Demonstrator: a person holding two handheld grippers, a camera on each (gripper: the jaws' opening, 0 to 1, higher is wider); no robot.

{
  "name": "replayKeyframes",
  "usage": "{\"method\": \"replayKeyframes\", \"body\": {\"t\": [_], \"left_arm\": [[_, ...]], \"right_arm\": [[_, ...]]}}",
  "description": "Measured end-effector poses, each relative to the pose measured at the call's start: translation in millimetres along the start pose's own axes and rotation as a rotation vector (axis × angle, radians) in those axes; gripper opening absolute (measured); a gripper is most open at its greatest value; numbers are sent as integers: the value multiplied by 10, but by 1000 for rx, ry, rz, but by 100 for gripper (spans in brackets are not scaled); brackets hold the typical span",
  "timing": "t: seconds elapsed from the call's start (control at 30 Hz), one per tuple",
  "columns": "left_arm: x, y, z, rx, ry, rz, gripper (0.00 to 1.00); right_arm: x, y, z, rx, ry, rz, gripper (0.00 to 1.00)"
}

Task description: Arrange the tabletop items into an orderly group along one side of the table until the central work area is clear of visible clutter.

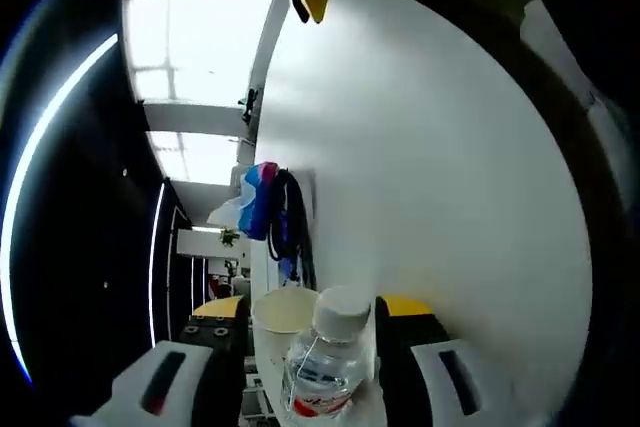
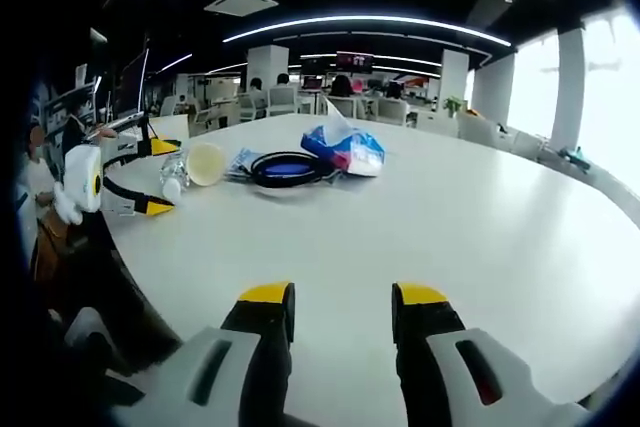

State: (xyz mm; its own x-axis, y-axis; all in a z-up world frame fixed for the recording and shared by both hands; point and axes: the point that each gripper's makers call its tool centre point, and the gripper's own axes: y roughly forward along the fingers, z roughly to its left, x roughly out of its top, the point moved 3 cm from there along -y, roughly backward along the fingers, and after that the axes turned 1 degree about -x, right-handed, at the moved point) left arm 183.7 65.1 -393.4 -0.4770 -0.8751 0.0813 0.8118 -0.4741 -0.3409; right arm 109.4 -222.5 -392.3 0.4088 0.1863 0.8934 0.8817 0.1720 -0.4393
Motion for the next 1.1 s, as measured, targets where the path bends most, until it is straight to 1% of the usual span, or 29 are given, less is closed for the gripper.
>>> {"method": "replayKeyframes", "body": {"t": [0.13, 0.2, 0.3, 0.37, 0.57, 0.73, 0.8, 0.9, 1.0, 1.03, 1.1], "left_arm": [[-20, -20, -34, -24, 28, -16, 45], [-16, -24, -63, -40, 49, -33, 43], [-18, -24, -73, -59, 56, -38, 40], [-36, -17, -72, -71, 75, -33, 40], [-73, -2, -109, -102, 98, -46, 34], [-72, 23, -125, -113, 125, -61, 30], [-88, 40, -134, -117, 152, -54, 28], [-91, 47, -134, -121, 162, -52, 27], [-103, 67, -167, -129, 170, -51, 23], [-97, 73, -164, -119, 190, -54, 23], [-100, 74, -170, -118, 189, -56, 23]], "right_arm": [[-8, -8, -16, -7, -1, 3, 36], [-10, -14, -21, -10, -2, 4, 36], [-5, -16, -21, -10, 0, 3, 36], [0, -16, -16, -9, 3, 3, 36], [3, -29, 4, -2, 3, 1, 36], [3, -34, 3, -7, 1, 5, 36], [10, -34, 15, -5, -1, 4, 36], [14, -32, 26, -5, -5, 6, 36], [12, -29, 28, -6, -5, 8, 36], [8, -26, 28, -7, -6, 9, 36], [5, -25, 29, -7, -7, 11, 36]]}}
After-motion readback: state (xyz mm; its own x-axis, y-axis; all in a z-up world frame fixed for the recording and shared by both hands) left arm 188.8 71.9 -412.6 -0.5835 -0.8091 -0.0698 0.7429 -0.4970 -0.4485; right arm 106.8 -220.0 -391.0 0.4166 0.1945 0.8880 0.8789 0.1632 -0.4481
